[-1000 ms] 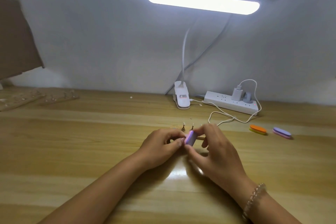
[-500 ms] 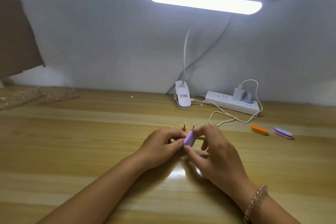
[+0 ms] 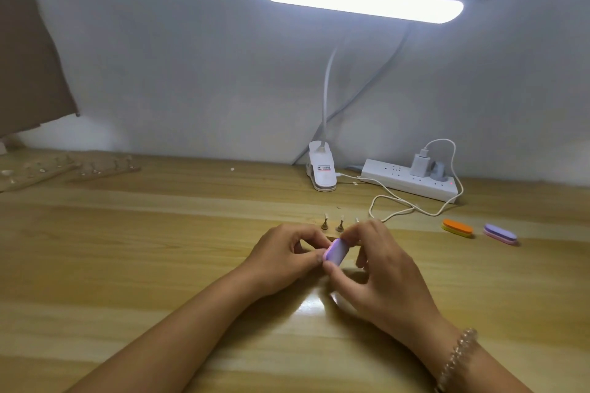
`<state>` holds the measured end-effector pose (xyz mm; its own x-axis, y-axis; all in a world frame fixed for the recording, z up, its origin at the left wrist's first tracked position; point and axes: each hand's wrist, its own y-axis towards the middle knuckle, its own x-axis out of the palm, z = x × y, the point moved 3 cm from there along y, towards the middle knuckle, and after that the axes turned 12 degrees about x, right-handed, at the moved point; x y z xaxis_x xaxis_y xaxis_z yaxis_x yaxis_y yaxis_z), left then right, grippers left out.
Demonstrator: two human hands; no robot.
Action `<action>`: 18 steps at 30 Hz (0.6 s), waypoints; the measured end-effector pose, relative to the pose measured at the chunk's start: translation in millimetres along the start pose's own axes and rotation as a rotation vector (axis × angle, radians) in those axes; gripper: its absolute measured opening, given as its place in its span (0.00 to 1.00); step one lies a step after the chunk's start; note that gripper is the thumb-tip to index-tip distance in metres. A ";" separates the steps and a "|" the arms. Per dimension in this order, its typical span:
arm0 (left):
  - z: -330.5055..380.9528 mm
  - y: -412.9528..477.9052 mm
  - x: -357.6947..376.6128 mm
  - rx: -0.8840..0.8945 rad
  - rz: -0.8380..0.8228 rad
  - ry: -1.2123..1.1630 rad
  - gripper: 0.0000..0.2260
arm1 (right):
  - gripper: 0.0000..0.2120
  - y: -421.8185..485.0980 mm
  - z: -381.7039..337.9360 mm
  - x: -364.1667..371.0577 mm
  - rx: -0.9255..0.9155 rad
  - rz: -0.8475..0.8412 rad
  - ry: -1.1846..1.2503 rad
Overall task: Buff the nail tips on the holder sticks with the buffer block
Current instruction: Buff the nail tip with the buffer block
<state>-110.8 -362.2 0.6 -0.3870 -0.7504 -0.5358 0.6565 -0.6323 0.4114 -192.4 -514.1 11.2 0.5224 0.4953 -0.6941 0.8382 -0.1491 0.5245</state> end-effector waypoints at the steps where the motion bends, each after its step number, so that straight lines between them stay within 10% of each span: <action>1: -0.6 0.2 0.1 -0.005 0.001 -0.004 0.12 | 0.15 -0.6 -2.1 0.6 -0.013 -0.021 0.007; 18: -3.7 1.3 0.1 -0.016 0.035 -0.009 0.05 | 0.17 -2.0 -0.5 -5.3 0.010 0.047 0.049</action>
<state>-107.6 -362.4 -1.7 -0.3692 -0.7741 -0.5143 0.6800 -0.6022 0.4183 -196.9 -515.9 14.1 0.5528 0.5289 -0.6439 0.8148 -0.1813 0.5506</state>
